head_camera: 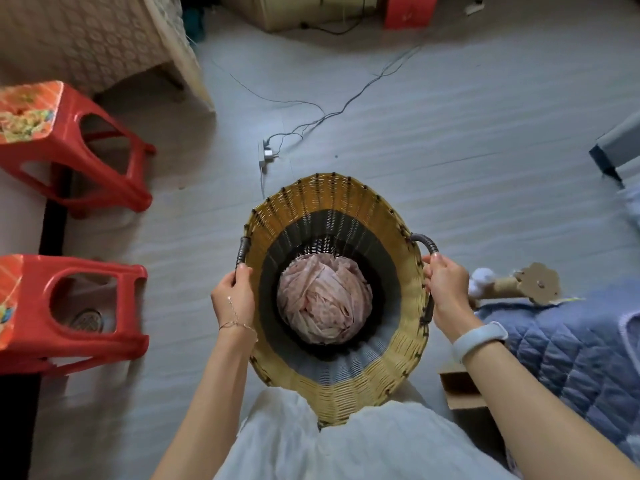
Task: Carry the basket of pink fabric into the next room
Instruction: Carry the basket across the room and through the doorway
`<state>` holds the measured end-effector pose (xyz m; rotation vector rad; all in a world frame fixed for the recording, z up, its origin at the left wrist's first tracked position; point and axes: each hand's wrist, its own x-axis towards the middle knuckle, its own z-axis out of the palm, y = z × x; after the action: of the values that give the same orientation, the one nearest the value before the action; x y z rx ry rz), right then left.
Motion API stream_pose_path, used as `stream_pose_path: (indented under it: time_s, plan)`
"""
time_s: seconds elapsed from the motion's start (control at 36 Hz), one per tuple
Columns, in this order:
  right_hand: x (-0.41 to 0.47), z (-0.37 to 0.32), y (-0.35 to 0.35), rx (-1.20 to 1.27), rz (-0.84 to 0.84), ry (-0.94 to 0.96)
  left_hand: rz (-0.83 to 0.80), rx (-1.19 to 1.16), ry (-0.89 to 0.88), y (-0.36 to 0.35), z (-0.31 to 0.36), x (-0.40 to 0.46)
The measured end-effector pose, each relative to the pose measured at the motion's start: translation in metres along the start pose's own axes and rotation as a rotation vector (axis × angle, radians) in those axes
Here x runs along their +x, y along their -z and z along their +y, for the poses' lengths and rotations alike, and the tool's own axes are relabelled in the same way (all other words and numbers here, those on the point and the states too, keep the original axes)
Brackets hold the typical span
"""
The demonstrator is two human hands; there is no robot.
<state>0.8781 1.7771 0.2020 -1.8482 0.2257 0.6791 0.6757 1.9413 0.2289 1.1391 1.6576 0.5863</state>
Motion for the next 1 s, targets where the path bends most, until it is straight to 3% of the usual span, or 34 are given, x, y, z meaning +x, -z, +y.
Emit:
stream_pose_path:
  time_s: [0.42,1.0]
  plan:
    - [0.133,-0.12,-0.036,-0.036,0.073,0.082,-0.046,-0.007,-0.006,-0.126,0.112,0.078]
    - [0.283,-0.259,-0.127,0.107,0.282,-0.016,-0.267,0.108,-0.076,-0.284,0.279,0.254]
